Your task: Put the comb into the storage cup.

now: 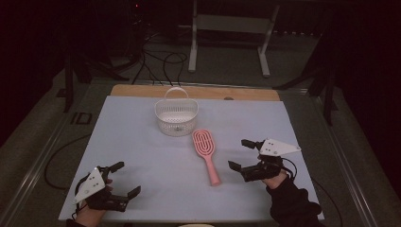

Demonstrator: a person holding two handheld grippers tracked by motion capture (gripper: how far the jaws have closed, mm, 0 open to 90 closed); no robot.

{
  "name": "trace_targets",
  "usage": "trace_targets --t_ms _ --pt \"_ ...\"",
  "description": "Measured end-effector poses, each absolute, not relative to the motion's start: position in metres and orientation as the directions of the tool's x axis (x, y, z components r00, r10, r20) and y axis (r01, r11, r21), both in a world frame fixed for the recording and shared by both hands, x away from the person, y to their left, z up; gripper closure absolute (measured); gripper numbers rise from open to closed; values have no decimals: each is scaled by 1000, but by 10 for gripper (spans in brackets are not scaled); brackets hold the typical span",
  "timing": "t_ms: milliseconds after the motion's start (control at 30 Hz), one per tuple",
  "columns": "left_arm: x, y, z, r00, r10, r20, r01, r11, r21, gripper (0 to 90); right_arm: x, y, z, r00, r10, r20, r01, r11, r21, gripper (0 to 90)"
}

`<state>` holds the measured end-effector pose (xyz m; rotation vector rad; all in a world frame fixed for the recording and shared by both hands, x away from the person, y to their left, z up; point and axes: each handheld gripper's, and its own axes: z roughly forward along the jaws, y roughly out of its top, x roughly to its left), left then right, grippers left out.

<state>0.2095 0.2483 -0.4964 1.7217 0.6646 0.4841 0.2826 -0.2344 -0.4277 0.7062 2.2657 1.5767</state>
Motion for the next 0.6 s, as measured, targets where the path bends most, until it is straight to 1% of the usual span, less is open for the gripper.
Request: trace_targets --t_ms 167,200,600 --pt "209 248 -496 755 655 -18 175 -175 969 3 287 -226 -425 -853 520 42 220 287 932 93" --pt "209 248 -496 756 654 -18 174 -174 969 3 289 -219 -425 -866 499 40 214 297 931 92" --pt "209 248 -496 758 652 -16 170 -174 970 3 300 -180 -427 -910 412 43 195 334 922 92"
